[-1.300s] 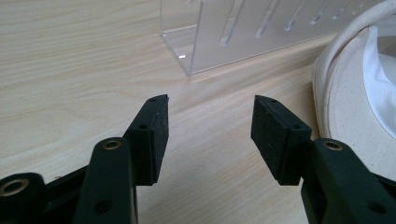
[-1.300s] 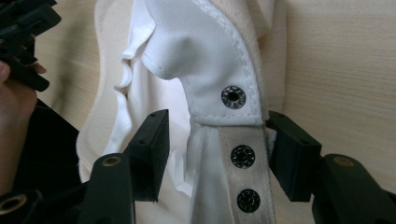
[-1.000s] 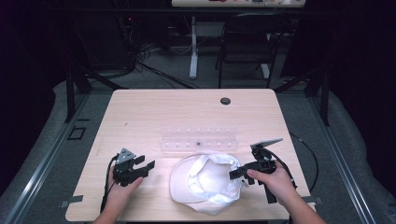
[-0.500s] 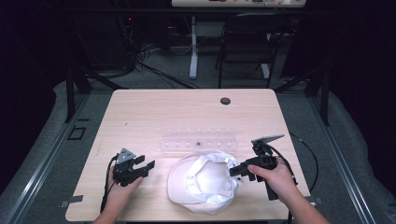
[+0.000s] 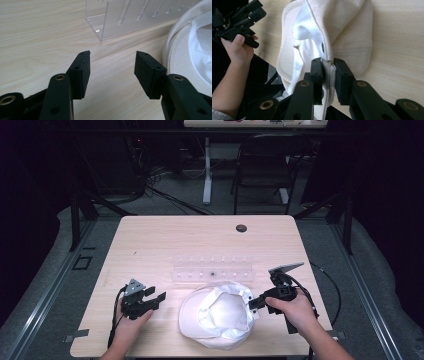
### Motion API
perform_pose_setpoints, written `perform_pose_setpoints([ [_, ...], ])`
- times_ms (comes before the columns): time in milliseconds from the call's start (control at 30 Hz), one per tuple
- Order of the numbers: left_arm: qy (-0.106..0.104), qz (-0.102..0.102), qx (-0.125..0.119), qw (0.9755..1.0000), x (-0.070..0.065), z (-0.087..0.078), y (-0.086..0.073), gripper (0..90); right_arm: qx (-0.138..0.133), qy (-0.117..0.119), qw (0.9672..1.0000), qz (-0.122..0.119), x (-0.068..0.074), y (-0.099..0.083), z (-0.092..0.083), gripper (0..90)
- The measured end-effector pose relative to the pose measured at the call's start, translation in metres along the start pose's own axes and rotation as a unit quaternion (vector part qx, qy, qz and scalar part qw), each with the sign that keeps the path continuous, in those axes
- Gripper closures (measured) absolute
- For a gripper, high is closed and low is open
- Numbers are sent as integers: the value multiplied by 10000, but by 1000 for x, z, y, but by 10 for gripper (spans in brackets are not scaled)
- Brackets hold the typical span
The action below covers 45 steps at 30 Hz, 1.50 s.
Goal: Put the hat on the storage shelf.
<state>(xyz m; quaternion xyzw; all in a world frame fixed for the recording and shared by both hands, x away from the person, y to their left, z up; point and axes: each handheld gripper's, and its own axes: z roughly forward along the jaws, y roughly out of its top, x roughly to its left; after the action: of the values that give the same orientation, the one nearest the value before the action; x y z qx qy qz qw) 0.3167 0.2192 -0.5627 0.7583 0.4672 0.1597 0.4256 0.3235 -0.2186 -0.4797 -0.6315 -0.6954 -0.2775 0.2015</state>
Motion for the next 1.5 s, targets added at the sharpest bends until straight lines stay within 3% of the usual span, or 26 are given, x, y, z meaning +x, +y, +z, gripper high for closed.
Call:
perform_pose_setpoints([
  [167, -8, 14, -2, 10000, 0, 0, 0, 473, 29, -109, 9998, -150, 4, 2, -4, 805],
  [200, -9, 2, -4, 10000, -1, 0, 0, 473, -83, -157, 9998, -103, 6, 2, -3, 807],
  [433, -6, 14, 6, 10000, -1, 1, 0, 473, 55, -308, 9993, -194, 18, 6, -9, 813],
  [733, -13, 67, 46, 10000, -2, 1, 0, 474, 16, -434, 9988, -233, 42, 15, -15, 815],
  [933, -14, 81, 42, 10000, -2, 1, 0, 474, 174, -470, 9980, -378, 57, 22, -19, 815],
  [1000, -18, 79, 45, 10000, -2, 1, 0, 474, 97, -482, 9983, -327, 63, 24, -21, 817],
  [1267, -22, 106, 57, 9999, -2, 1, 0, 475, 233, -424, 9976, -496, 85, 31, -28, 819],
  [1300, -18, 106, 63, 9999, -2, 1, 0, 475, 153, -398, 9982, -432, 88, 31, -27, 820],
  [1500, -26, 100, 53, 9999, -2, 1, 0, 475, 146, -92, 9989, -435, 97, 35, -31, 821],
])
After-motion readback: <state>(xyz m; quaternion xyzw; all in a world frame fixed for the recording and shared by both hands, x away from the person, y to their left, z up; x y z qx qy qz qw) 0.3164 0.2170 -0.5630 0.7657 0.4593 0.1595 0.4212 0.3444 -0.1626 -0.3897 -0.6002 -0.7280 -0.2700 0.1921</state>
